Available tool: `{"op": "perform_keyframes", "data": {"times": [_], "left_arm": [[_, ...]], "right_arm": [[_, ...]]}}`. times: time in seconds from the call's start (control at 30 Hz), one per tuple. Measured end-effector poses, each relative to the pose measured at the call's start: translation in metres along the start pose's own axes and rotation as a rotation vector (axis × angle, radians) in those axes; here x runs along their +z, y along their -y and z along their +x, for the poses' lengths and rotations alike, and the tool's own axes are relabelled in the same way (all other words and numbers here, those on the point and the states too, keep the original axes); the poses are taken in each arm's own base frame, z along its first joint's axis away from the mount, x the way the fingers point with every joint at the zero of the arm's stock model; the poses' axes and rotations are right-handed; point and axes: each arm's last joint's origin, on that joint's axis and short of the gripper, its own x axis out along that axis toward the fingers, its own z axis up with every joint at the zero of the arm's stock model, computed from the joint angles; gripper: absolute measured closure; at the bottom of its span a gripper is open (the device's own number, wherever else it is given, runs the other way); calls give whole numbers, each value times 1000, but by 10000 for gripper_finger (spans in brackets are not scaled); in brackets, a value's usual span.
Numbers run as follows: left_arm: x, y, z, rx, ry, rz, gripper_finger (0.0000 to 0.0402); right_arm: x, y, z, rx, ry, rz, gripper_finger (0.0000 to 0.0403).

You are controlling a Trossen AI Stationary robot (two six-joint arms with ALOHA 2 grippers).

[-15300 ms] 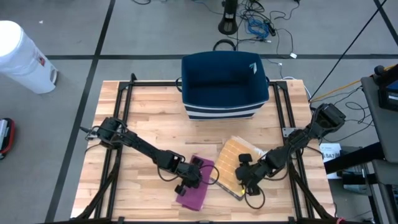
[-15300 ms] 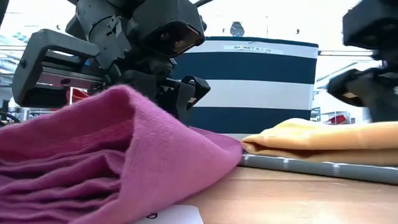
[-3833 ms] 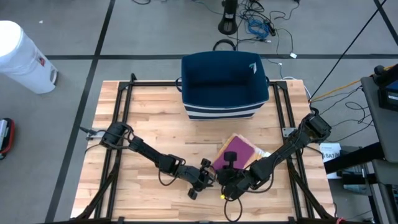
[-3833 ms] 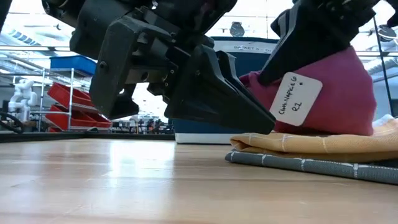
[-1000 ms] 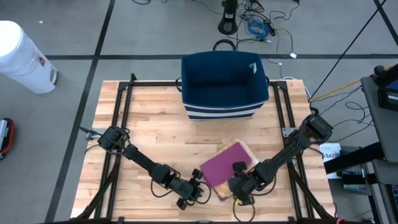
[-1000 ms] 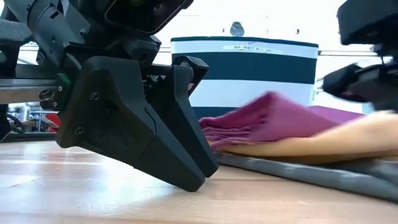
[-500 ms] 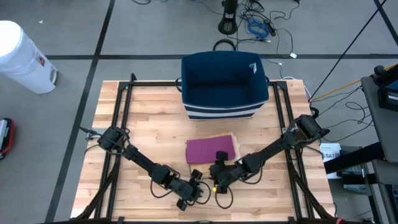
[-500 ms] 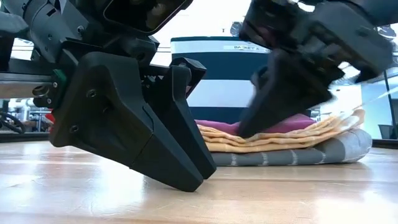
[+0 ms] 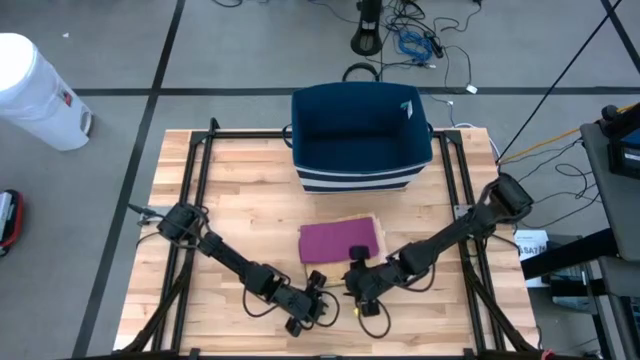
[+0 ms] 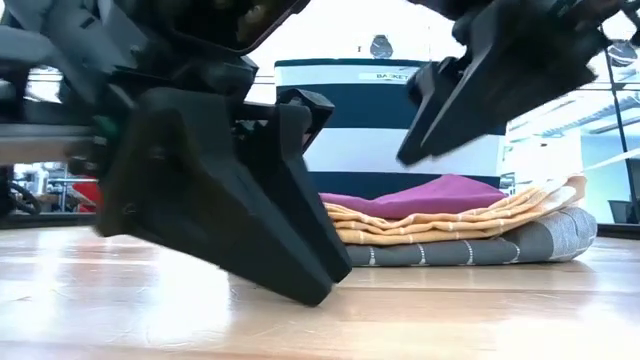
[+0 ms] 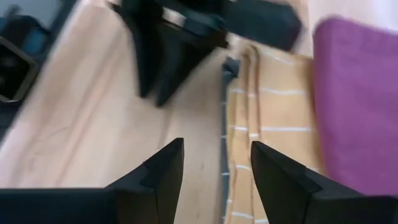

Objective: Fold towel
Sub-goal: Put the stack of towels into the blue bin

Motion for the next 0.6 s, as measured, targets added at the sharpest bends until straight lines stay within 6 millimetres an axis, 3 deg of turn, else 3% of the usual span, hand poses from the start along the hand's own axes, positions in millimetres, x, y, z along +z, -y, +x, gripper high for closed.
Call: {"op": "perform_keyframes", "data": {"times": [0.37, 0.6], "left_arm": [[4, -22, 3, 85, 58, 51, 303], [3, -31, 4, 105, 59, 39, 303]], "right_arm": [[24, -17, -43, 57, 199, -88, 229], [9, -15, -45, 36, 49, -74, 229]]}}
